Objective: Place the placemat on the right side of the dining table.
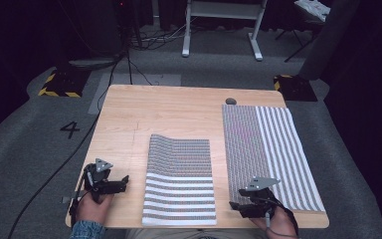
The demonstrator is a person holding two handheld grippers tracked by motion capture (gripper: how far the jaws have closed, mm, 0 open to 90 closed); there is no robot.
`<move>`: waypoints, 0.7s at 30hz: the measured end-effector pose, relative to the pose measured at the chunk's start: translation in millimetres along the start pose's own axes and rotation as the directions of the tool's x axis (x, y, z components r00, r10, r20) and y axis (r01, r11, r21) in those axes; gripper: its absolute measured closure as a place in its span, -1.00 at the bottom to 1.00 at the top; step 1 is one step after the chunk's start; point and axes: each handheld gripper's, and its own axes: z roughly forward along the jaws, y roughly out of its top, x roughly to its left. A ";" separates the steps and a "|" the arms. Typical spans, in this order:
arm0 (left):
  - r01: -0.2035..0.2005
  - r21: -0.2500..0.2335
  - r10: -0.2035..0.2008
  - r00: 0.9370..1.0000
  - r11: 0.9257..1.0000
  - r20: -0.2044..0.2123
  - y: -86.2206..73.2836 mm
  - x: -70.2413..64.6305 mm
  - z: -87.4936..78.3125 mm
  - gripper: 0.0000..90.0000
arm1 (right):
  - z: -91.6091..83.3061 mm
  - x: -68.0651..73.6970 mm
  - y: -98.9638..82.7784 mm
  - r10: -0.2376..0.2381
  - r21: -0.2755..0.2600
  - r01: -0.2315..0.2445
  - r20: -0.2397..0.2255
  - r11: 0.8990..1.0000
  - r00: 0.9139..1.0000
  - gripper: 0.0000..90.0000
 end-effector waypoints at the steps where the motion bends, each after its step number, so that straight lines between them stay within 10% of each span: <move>1: 0.000 -0.001 0.000 1.000 1.000 -0.001 0.0 0.0 0.1 -0.92 | 2.9 -0.6 0.7 0.002 0.000 -0.002 0.008 1.000 1.000 -0.19; 11: 0.000 0.000 0.000 1.000 1.000 0.000 0.0 0.0 0.0 -0.92 | 23.9 -4.1 12.2 -0.016 0.041 0.011 0.128 0.999 0.992 -0.27; 21: 0.000 0.000 0.000 1.000 1.000 0.000 0.0 0.0 0.0 -0.92 | 17.1 -17.6 10.1 0.014 0.015 -0.016 0.165 1.000 0.986 0.69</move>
